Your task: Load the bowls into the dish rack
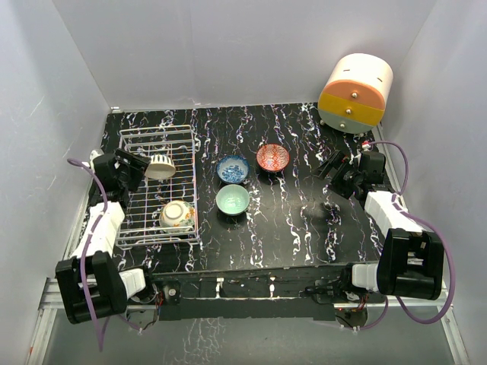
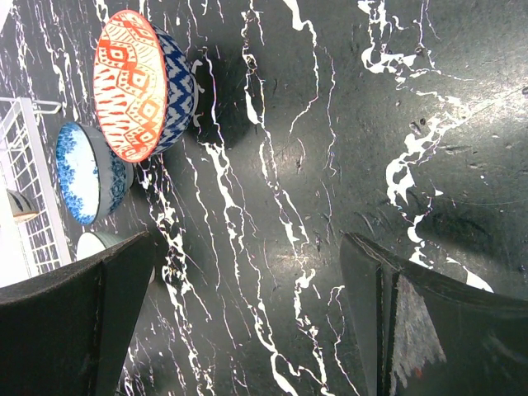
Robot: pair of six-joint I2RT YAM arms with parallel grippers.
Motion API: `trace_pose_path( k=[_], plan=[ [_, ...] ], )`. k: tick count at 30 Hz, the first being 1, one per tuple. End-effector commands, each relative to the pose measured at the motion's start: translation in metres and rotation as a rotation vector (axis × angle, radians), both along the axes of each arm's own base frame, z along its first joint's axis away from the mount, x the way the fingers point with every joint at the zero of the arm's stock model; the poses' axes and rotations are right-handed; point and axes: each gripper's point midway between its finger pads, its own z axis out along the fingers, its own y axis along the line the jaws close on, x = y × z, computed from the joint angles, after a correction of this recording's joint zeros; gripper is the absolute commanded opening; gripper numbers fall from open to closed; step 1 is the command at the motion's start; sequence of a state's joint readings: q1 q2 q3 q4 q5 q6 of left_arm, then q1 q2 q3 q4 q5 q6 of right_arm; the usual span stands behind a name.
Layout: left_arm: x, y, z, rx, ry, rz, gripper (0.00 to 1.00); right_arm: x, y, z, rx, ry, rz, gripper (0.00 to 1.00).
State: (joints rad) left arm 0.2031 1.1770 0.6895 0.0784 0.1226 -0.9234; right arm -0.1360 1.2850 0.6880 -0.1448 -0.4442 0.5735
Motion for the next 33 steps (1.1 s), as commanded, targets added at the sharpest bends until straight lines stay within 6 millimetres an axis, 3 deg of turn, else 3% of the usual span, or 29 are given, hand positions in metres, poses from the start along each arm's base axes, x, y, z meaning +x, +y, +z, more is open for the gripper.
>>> trace_pose_path(
  k=[1,12,18,25,30,33],
  plan=[
    [-0.014,-0.005,0.005,0.006,-0.003,-0.021,0.67,0.008,-0.003,0.008,-0.018,-0.062,0.003,0.98],
    [-0.026,-0.011,-0.011,-0.01,0.024,-0.04,0.67,0.006,-0.004,0.007,-0.02,-0.062,0.002,0.98],
    [-0.019,-0.006,0.015,0.063,-0.01,-0.07,0.68,0.008,-0.003,0.008,-0.018,-0.064,0.004,0.98],
    [0.007,0.0,0.062,0.215,-0.033,-0.159,0.65,0.01,-0.002,0.01,-0.008,-0.067,0.009,0.98],
    [0.028,-0.022,0.069,0.434,0.044,-0.313,0.63,0.011,-0.002,0.013,-0.007,-0.073,0.007,0.98],
    [0.036,-0.051,0.063,0.562,0.085,-0.464,0.66,0.012,-0.001,0.015,-0.003,-0.076,0.01,0.98]
  ],
)
